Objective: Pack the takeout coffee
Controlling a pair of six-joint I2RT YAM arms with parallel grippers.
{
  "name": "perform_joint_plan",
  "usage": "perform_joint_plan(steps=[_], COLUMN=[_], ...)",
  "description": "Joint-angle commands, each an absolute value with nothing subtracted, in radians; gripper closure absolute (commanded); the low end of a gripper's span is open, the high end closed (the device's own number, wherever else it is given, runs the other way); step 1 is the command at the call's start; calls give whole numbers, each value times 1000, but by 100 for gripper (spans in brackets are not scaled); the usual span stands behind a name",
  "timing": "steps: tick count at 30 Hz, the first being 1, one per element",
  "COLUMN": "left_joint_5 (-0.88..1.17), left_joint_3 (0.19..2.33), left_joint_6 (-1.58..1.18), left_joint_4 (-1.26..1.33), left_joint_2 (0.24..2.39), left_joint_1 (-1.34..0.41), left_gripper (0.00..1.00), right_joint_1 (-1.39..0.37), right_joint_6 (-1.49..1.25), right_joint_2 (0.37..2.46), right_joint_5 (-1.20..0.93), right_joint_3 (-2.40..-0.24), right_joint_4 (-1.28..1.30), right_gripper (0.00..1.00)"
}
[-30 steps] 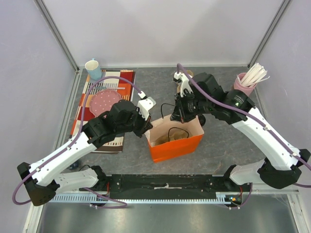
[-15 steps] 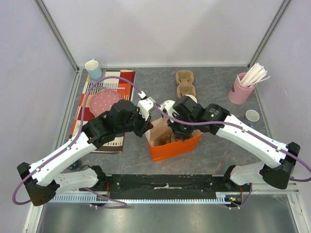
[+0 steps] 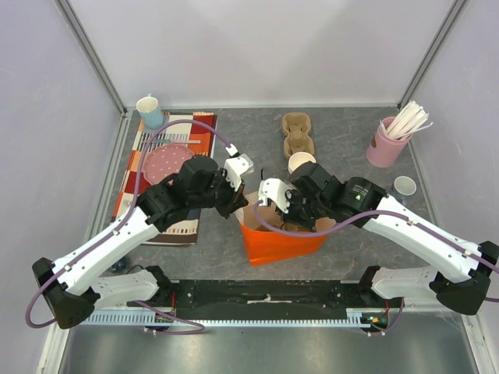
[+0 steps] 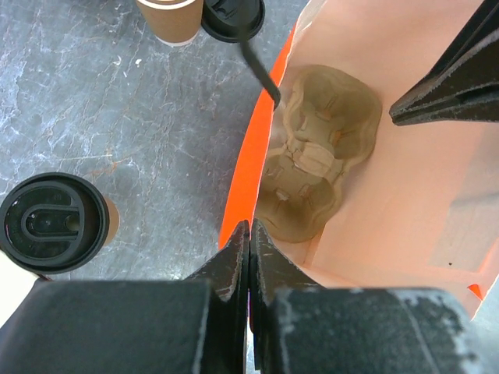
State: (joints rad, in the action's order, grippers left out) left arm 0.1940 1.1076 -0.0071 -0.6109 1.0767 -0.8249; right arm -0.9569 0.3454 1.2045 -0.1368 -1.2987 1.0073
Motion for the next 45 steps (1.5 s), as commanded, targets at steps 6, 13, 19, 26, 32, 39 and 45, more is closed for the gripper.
perform_joint_plan(steps=[6,13,19,26,32,39,45], left_joint_5=[222,244,288,322,331,350,334], left_joint_3=[1158,1144,1121,1135,1146,1292,1234], left_joint_6=[58,173,170,167,190,270,255], left_joint_4=[-578,-535,-535,-546,-541,-626,-581], left_joint_2=[1092,1071,1054,1071,1095,1203,1146], left_joint_1=[-816,-815,-815,-815,-815,-815,-815], left_gripper=[98,98,98,98,98,98,98], right_joint_1=[-985,-986,-983,-971,-966,-966,-963], right_joint_6=[453,459,463,462,500,538,511], right_joint_2=[1200,1258,1337,1359,1240,1258,1304], right_joint_5=[-204,-203,-135,-205,-149,-135,-64], right_joint_3=[-1263,-1141,-1114,-1083,-959,-1040,-988], right_joint_4=[1031,962,862,824,837,815,862], right_gripper=[100,100,100,100,100,100,100])
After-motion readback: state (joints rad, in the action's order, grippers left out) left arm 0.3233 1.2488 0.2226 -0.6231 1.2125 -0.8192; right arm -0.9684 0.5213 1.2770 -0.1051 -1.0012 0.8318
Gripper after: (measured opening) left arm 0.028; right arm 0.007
